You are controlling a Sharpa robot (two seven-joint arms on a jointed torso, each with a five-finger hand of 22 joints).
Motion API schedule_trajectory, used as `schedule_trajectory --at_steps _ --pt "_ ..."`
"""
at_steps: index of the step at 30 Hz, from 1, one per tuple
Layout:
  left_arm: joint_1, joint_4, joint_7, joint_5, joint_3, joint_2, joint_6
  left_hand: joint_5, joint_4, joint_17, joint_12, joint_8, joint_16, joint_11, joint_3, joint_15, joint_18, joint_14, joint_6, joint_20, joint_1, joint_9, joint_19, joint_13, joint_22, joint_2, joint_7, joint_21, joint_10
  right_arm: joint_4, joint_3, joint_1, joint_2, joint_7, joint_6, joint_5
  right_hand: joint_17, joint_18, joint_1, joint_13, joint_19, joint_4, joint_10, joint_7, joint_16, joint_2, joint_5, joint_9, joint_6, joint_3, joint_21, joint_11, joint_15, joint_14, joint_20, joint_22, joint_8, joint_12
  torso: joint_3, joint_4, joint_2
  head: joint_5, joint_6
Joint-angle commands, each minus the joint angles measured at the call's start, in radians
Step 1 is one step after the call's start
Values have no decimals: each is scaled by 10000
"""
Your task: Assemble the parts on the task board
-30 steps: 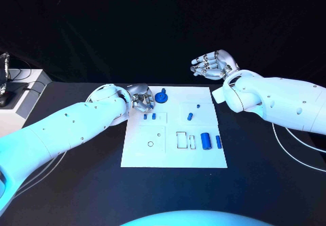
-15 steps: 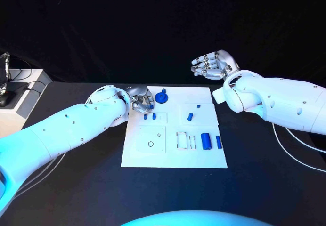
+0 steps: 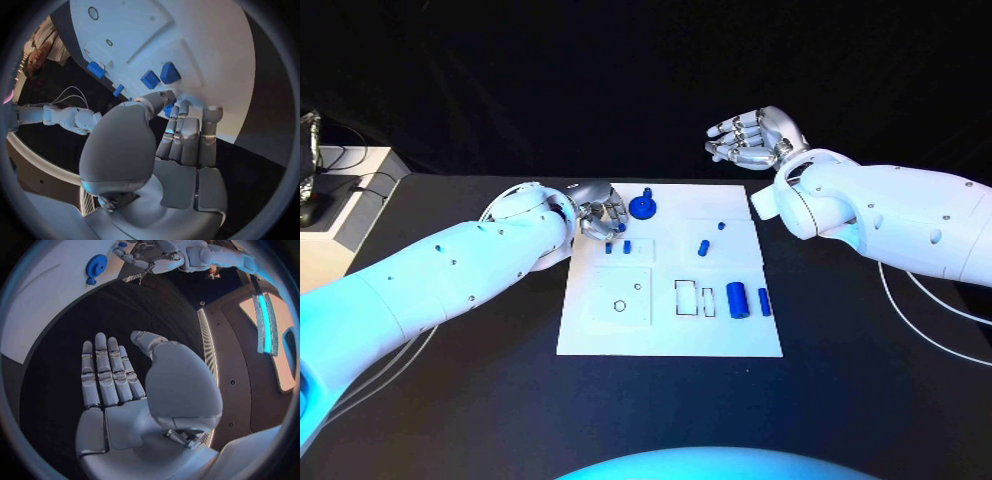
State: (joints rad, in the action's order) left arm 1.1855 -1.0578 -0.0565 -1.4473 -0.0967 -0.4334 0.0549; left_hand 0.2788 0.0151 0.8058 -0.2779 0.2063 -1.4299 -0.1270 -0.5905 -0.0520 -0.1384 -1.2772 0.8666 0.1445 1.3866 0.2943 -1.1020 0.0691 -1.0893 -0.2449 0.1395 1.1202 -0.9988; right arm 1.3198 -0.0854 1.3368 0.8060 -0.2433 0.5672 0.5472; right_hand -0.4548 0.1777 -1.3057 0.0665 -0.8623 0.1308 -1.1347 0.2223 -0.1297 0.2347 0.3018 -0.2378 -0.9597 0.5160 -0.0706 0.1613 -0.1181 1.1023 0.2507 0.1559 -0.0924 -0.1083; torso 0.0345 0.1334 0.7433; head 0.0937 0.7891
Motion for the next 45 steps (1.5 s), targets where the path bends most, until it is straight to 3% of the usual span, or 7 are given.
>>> schedule_trajectory --at_steps 1,11,20,28,31,37,45 --pt "-4 -57 83 46 -7 -15 342 -22 -18 -26 33 -37 -10 3 15 -5 -63 55 -62 15 -24 -9 26 10 8 -40 -26 -19 38 1 4 -6 -7 -125 -134 84 15 78 -28 -10 -10 -36 43 11 63 -47 39 -15 -83 -33 37 -17 -41 24 46 -10 -43 11 -3 1 2 -2 -8" --pt "-14 -269 113 182 -91 -253 462 -31 -40 -517 -110 -74 79 -71 148 -85 -134 337 -84 80 -45 -10 291 97 262 -53 -34 -273 374 -58 3 -10 20 76 -455 111 26 77 -27 -21 -11 -46 119 22 83 -30 22 -10 -58 -49 35 4 -54 3 50 -30 -29 43 -4 -5 -7 0 -52" --pt "-100 -495 163 1837 -864 -764 376 89 255 -2485 -618 -216 541 -198 710 -207 -415 1470 -208 230 -214 -39 1423 225 1414 119 53 -1500 1249 -291 1 -40 113 730 -1676 1538 -30 92 -433 -31 -544 -468 840 0 -109 -30 -67 -5 51 -118 -160 55 47 471 -65 -78 7 276 -2 -10 -28 66 -158" --pt "-187 -491 2035 5832 -1184 -1492 503 28 237 -4562 -1283 -45 2438 -263 355 -244 -441 3354 290 244 215 -32 2476 198 2163 438 644 -2739 1632 -504 -42 -170 209 1941 -3474 5236 -856 56 -845 -3 -2671 -1113 -318 -384 -1524 -274 -197 -118 -484 -426 -1504 -482 862 2819 -1014 550 -291 -240 23 32 -76 263 -254" --pt "-257 -603 2660 7241 -1207 -1742 474 15 280 -4739 -1549 -5 2720 -216 438 -229 -449 3445 325 257 142 -32 2637 243 2260 460 609 -2931 1375 -539 -52 -262 223 2299 -3508 6514 -2111 -22 -866 -13 -3748 -1264 -823 -592 -3898 -519 -182 -66 -660 -892 -2798 -709 1153 3954 -1640 1415 -292 -93 46 32 -110 366 -251" --pt "-632 -1372 3419 10488 -1220 -2505 214 3 403 -4842 -1936 39 2818 -84 681 -133 -467 3220 354 195 1 -37 2454 312 2454 526 529 -3146 899 -387 -62 -470 295 3100 -2960 9083 -6590 -55 -680 -8 -3601 -1250 -1017 -585 -10204 -352 -291 63 -849 -564 -4507 -710 1155 4241 -1771 3004 -199 437 48 15 -139 573 -326" --pt "-1126 -2510 3773 11850 -1290 -3268 289 -5 493 -4863 -2219 68 2839 45 863 -31 -467 3042 388 111 -69 -41 2226 385 2632 542 453 -3321 472 -209 -65 -713 315 3751 -2524 10812 -7708 3 -477 -22 -3650 -998 -626 -607 -11779 -34 -942 41 -921 -83 -5037 -670 1098 4241 -1662 3589 -221 473 65 61 -143 719 -374"
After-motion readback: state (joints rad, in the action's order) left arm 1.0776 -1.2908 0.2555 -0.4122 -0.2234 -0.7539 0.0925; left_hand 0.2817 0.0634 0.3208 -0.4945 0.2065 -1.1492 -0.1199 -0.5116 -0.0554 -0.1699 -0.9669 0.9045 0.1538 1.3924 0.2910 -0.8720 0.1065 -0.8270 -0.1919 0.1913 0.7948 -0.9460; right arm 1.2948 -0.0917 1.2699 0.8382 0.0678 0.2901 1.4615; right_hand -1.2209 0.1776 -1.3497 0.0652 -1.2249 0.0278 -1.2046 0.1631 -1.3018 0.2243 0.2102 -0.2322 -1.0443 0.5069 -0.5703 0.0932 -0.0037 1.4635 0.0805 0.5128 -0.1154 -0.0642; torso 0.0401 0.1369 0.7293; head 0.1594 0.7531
